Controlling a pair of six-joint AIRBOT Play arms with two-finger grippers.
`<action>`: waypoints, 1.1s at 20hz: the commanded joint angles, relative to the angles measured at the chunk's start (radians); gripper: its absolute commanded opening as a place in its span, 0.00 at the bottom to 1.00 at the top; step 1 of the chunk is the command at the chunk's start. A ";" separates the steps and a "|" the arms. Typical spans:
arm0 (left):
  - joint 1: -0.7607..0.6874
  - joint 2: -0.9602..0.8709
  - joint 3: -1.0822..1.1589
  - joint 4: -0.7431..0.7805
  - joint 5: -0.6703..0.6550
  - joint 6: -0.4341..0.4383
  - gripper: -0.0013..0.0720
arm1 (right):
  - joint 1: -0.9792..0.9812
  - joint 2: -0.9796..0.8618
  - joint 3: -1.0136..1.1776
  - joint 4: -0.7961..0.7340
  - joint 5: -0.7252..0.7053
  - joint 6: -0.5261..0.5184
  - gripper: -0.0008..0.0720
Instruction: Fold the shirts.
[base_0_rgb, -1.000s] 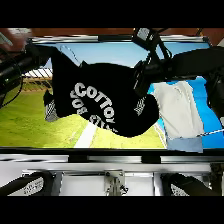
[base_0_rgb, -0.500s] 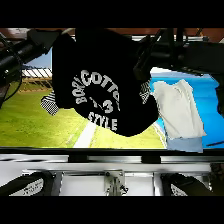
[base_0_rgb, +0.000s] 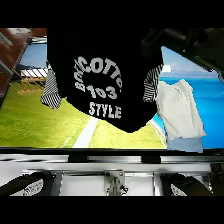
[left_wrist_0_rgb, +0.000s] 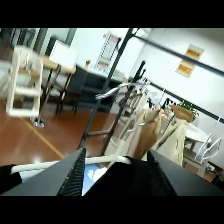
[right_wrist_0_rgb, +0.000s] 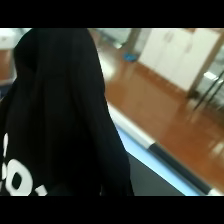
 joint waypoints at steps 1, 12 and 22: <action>-0.005 0.000 0.105 0.003 0.044 0.054 0.67 | 0.000 0.002 0.002 0.001 0.224 -0.003 0.11; -0.009 -0.030 0.107 0.205 -0.116 -0.079 0.60 | -0.068 0.004 0.002 -0.159 0.753 -0.087 0.11; -0.020 -0.122 0.107 0.211 -0.218 -0.133 0.56 | -0.564 0.004 0.006 0.106 0.786 0.018 0.11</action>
